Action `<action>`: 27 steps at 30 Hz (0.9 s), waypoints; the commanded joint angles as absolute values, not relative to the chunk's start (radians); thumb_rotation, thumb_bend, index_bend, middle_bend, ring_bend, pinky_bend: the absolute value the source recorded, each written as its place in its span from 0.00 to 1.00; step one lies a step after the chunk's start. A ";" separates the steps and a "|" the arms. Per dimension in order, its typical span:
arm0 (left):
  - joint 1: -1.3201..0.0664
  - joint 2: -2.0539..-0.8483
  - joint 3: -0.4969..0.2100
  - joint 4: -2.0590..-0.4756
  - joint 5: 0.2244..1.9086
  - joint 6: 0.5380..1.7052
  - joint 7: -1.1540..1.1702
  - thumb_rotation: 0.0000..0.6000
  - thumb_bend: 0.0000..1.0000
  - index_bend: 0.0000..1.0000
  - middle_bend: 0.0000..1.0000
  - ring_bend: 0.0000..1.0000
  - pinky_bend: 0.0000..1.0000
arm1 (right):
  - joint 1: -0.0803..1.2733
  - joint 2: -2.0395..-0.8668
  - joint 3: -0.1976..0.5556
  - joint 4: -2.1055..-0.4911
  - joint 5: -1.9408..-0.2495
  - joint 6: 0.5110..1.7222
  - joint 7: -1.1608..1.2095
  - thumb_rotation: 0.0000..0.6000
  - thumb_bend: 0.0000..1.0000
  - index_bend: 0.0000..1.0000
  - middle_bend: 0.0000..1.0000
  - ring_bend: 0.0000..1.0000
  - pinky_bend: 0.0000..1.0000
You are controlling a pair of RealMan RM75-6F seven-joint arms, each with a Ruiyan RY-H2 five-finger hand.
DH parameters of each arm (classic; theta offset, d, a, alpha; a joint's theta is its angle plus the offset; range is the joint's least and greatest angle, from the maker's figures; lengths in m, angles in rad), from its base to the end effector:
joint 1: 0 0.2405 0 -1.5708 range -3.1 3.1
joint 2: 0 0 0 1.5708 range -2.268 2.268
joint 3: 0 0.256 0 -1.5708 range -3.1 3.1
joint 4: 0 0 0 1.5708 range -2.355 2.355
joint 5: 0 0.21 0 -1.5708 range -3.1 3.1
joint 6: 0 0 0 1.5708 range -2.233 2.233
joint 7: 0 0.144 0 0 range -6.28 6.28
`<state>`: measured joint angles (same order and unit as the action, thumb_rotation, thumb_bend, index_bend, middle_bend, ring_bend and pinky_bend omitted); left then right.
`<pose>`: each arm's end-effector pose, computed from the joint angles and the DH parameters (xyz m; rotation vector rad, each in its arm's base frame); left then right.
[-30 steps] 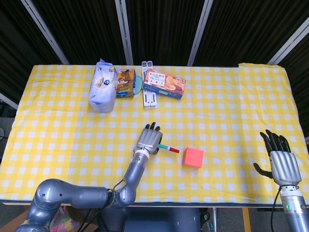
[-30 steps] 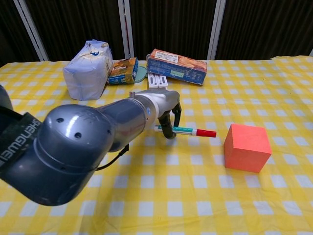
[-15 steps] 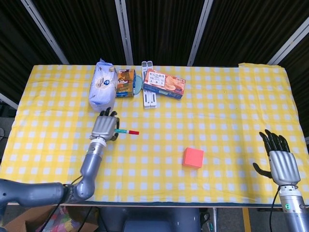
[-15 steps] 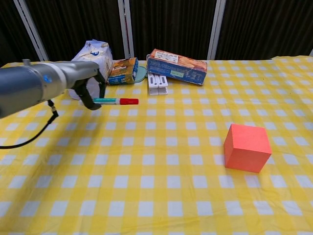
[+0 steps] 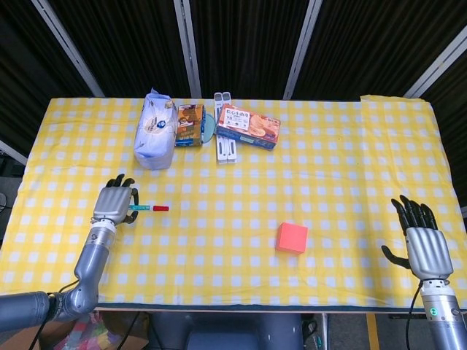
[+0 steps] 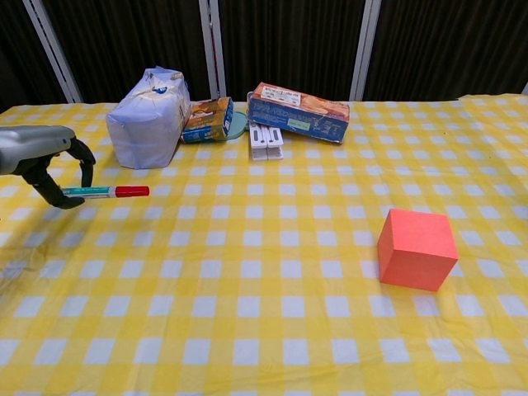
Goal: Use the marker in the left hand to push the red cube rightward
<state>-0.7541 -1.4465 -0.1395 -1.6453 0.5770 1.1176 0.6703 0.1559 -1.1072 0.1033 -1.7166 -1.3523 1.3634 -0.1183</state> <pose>-0.1983 0.3357 0.0174 -1.6114 -1.0834 -0.5408 -0.2969 -0.2104 0.1507 1.3703 -0.9678 0.8391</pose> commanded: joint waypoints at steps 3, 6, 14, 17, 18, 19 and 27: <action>-0.745 -1.448 -0.131 -1.633 0.603 1.097 0.642 1.00 0.29 0.42 0.09 0.00 0.06 | 0.156 -1.107 0.103 -1.715 -1.353 1.363 -0.117 1.00 0.30 0.00 0.00 0.00 0.00; -0.738 -1.440 -0.131 -1.636 0.618 1.095 0.624 1.00 0.27 0.40 0.09 0.00 0.05 | 0.156 -1.106 0.102 -1.715 -1.356 1.363 -0.114 1.00 0.30 0.00 0.00 0.00 0.00; -0.697 -1.374 -0.151 -1.692 0.682 1.117 0.532 1.00 0.27 0.38 0.09 0.00 0.05 | 0.156 -1.104 0.101 -1.714 -1.359 1.363 -0.112 1.00 0.30 0.00 0.00 0.00 0.00; -0.655 -1.323 -0.138 -1.740 0.788 1.162 0.472 1.00 0.27 0.35 0.08 0.00 0.05 | 0.157 -1.105 0.101 -1.713 -1.359 1.363 -0.114 1.00 0.30 0.00 0.00 0.00 0.00; -0.642 -1.312 -0.131 -1.750 0.817 1.175 0.458 1.00 0.25 0.30 0.06 0.00 0.04 | 0.157 -1.105 0.102 -1.713 -1.358 1.363 -0.114 1.00 0.30 0.00 0.00 0.00 0.00; -0.619 -1.293 -0.115 -1.764 0.868 1.202 0.438 1.00 0.24 0.25 0.05 0.00 0.03 | 0.157 -1.105 0.102 -1.712 -1.359 1.363 -0.116 1.00 0.30 0.00 0.00 0.00 0.00; -0.424 -1.170 0.035 -1.788 1.154 1.419 0.338 1.00 0.14 0.00 0.00 0.00 0.01 | 0.158 -1.112 0.100 -1.707 -1.366 1.370 -0.136 1.00 0.30 0.00 0.00 0.00 0.00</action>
<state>-0.5053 -1.2256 -0.0283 -1.7743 1.0626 1.3288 0.3912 0.1574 -1.1111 0.1002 -1.7070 -1.3659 1.3700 -0.1353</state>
